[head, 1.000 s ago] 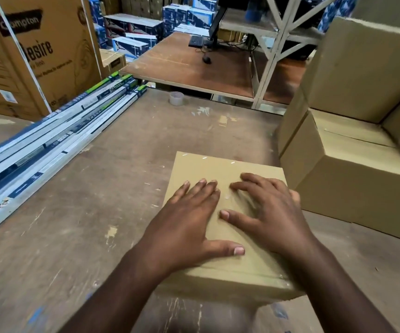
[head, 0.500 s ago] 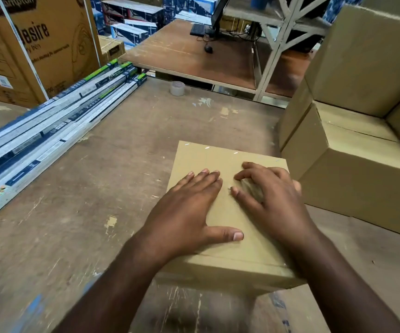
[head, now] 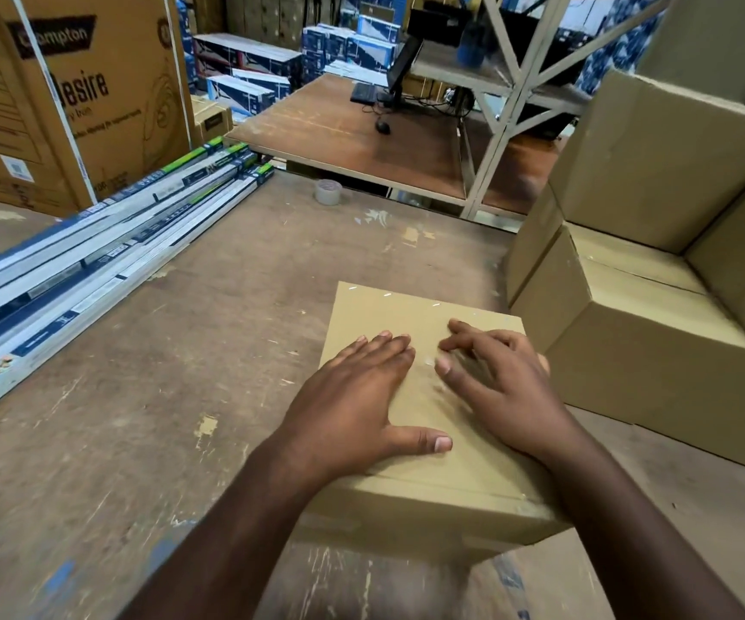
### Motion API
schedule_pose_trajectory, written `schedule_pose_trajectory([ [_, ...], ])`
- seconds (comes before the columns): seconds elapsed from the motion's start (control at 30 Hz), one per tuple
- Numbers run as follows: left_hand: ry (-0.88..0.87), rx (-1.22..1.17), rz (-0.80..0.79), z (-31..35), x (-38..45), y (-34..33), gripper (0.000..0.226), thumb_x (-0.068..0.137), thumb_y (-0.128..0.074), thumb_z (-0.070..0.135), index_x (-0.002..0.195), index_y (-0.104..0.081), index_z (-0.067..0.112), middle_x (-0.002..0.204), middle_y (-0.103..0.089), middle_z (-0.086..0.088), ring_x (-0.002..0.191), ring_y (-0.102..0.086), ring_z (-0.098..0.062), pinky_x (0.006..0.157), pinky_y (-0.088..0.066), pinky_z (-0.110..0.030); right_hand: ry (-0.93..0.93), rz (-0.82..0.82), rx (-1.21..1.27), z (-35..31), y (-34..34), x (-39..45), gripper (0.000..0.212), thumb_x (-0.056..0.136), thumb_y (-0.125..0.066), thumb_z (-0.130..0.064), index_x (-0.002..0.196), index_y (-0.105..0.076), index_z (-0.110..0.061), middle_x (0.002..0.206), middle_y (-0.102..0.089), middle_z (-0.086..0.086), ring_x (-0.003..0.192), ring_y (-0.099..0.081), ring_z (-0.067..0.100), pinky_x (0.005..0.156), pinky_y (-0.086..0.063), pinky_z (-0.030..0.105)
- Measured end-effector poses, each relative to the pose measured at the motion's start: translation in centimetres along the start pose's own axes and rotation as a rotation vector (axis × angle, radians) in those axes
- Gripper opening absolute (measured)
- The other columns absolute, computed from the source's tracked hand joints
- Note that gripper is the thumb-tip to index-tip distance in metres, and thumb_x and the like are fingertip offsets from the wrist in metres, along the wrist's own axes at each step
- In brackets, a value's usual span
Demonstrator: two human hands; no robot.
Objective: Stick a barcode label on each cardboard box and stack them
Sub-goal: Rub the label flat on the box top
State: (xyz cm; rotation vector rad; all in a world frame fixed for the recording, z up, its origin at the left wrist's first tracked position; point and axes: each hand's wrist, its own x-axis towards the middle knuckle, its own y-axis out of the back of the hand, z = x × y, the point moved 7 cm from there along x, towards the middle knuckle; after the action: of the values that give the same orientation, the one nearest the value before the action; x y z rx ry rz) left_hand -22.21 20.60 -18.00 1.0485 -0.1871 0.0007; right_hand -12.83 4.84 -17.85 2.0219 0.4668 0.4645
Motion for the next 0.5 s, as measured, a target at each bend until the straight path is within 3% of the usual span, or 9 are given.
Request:
schedule_pose_trajectory([
  [0.07,-0.003,-0.005,-0.001,0.0,0.0,-0.1,0.112,0.075,-0.053,0.087,0.163,-0.017,0.027,0.17,-0.006,0.014,0.154,0.001,0.0,0.119,0.005,-0.018,0.02,-0.082,-0.085,-0.1,-0.4,-0.9,0.075,0.073,-0.051,-0.091,0.137,-0.051,-0.053,0.159,-0.03,-0.037,0.144,-0.024,0.002,0.113,-0.025,0.04],
  [0.1,-0.008,0.0,-0.004,0.0,0.1,-0.2,0.112,0.075,-0.053,0.087,0.162,-0.017,0.027,0.17,-0.006,0.014,0.154,0.001,0.0,0.119,0.005,-0.018,0.022,-0.077,-0.105,-0.1,-0.4,-0.9,0.078,0.071,-0.051,-0.092,0.137,-0.051,-0.052,0.159,-0.031,-0.035,0.145,-0.024,0.002,0.114,-0.025,0.041],
  [0.23,-0.023,0.019,-0.024,0.1,0.4,-0.4,0.109,0.077,-0.052,0.086,0.162,-0.019,0.026,0.17,-0.007,0.013,0.154,-0.001,0.0,0.12,0.004,-0.018,-0.008,0.073,-0.105,-0.4,0.3,1.0,0.044,0.086,-0.06,-0.073,0.118,-0.06,-0.043,0.151,-0.048,-0.027,0.135,-0.038,0.012,0.098,-0.025,0.036],
  [0.33,-0.017,0.02,-0.018,0.1,0.3,-0.2,0.11,0.076,-0.052,0.087,0.162,-0.018,0.027,0.17,-0.007,0.014,0.154,-0.001,0.0,0.12,0.003,-0.019,-0.024,0.108,-0.143,-0.4,0.2,1.8,0.035,0.091,-0.058,-0.066,0.115,-0.059,-0.041,0.149,-0.053,-0.023,0.13,-0.041,0.015,0.095,-0.028,0.037],
  [0.5,0.002,0.002,0.013,0.2,0.1,0.0,0.112,0.075,-0.054,0.086,0.163,-0.017,0.027,0.17,-0.007,0.014,0.154,-0.003,-0.001,0.116,0.003,-0.016,-0.028,-0.034,-0.141,-0.5,-0.4,0.3,0.071,0.073,-0.054,-0.088,0.129,-0.054,-0.043,0.156,-0.038,-0.029,0.14,-0.03,0.01,0.104,-0.023,0.037],
])
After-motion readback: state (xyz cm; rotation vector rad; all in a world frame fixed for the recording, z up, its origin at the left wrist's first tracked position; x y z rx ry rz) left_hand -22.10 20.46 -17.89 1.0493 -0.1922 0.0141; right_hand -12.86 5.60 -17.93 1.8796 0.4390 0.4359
